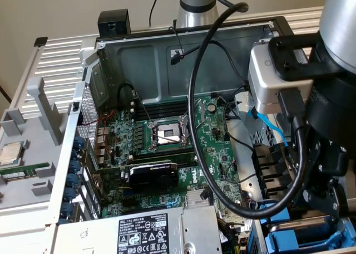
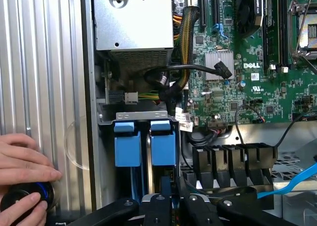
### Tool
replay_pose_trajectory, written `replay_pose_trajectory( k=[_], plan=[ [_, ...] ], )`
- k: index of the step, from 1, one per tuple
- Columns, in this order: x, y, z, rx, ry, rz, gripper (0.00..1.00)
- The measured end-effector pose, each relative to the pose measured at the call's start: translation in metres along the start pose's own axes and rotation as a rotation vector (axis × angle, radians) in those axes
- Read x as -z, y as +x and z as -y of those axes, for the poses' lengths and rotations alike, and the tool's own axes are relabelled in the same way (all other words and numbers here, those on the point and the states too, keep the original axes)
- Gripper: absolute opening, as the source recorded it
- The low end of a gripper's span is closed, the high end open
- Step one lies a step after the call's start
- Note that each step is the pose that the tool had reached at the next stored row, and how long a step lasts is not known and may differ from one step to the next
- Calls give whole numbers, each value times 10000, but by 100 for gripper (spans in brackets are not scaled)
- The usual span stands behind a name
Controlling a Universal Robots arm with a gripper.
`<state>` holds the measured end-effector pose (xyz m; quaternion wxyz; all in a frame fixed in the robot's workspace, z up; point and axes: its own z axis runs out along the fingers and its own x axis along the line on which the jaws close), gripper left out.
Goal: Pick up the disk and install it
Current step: 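Insert the second disk wire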
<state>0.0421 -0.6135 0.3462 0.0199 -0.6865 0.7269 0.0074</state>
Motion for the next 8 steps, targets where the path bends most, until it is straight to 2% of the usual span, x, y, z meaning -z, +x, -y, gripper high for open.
replay_pose_trajectory(
  k=[4,6,8],
  plan=[
    [-2,-15,-1,3,12,-49,16],
    [-1,-22,-2,4,27,-104,16],
    [-1,-23,-3,6,34,-223,16]
  ],
)
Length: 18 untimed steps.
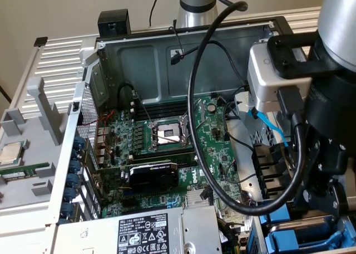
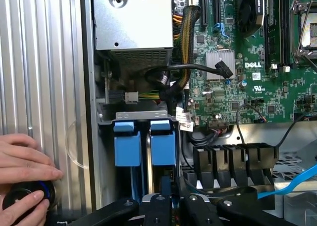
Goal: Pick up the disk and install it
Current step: 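Insert the second disk wire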
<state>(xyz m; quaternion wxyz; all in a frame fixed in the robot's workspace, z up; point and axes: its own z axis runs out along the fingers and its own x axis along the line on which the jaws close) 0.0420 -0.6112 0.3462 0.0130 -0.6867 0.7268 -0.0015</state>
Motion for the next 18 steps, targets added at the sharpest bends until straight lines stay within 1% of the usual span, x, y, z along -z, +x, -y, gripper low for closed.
replay_pose_trajectory(
  k=[2,3,4,12,15,18],
  plan=[
    [-1,-1,0,2,10,-92,16],
    [-2,-1,0,3,13,-118,16],
    [-2,-1,0,3,14,-123,16],
    [0,-7,-1,2,15,-122,16],
    [0,-11,-1,2,13,-104,16],
    [0,-13,-1,1,11,-66,16]
  ],
)
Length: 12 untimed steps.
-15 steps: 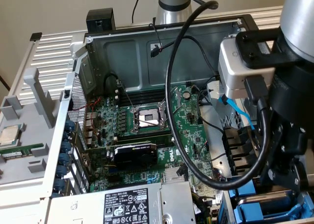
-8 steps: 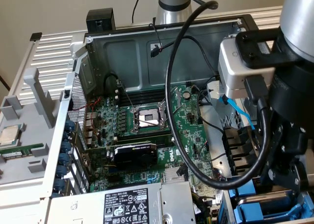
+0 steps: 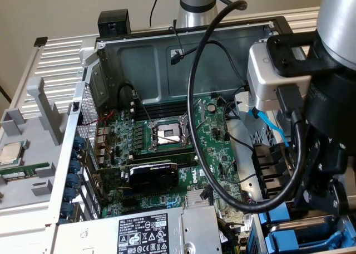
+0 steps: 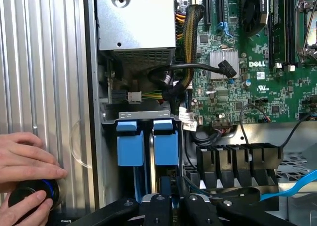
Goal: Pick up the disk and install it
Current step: 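Insert the second disk wire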
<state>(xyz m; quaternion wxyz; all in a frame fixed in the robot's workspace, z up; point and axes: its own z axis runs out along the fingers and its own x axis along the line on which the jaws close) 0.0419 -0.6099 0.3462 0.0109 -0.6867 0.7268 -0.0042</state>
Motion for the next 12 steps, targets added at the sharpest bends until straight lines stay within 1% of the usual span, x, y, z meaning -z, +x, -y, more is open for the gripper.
replay_pose_trajectory(
  k=[3,5,12],
  plan=[
    [0,-1,-1,-2,-2,37,16],
    [-1,-1,0,-2,-2,40,16],
    [-8,0,0,-1,0,9,16]
  ],
)
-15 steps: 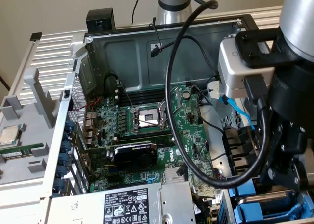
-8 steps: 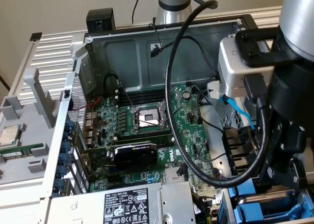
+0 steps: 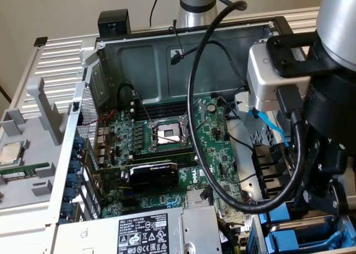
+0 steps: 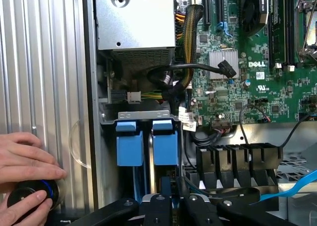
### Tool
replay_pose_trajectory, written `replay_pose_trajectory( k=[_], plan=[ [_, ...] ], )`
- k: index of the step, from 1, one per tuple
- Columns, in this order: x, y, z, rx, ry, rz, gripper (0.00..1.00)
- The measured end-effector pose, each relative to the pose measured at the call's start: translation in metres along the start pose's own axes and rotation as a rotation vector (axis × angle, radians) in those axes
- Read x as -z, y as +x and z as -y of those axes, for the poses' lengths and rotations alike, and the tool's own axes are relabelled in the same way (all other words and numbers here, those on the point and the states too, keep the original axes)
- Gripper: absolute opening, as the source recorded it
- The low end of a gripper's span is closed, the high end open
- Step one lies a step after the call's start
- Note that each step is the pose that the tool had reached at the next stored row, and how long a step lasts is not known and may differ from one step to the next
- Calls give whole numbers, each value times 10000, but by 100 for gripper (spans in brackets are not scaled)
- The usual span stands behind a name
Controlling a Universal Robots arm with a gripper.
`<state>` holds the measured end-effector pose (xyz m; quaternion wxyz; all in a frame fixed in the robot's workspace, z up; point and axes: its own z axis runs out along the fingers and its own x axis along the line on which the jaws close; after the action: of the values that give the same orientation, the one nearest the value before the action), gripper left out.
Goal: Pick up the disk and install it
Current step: 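Insert the second disk wire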
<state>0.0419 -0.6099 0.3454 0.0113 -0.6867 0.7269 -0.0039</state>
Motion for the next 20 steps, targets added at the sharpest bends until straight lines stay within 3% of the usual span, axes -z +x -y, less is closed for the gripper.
replay_pose_trajectory(
  k=[20],
  plan=[
    [-15,-24,-2,1,1,-12,16]
  ],
)
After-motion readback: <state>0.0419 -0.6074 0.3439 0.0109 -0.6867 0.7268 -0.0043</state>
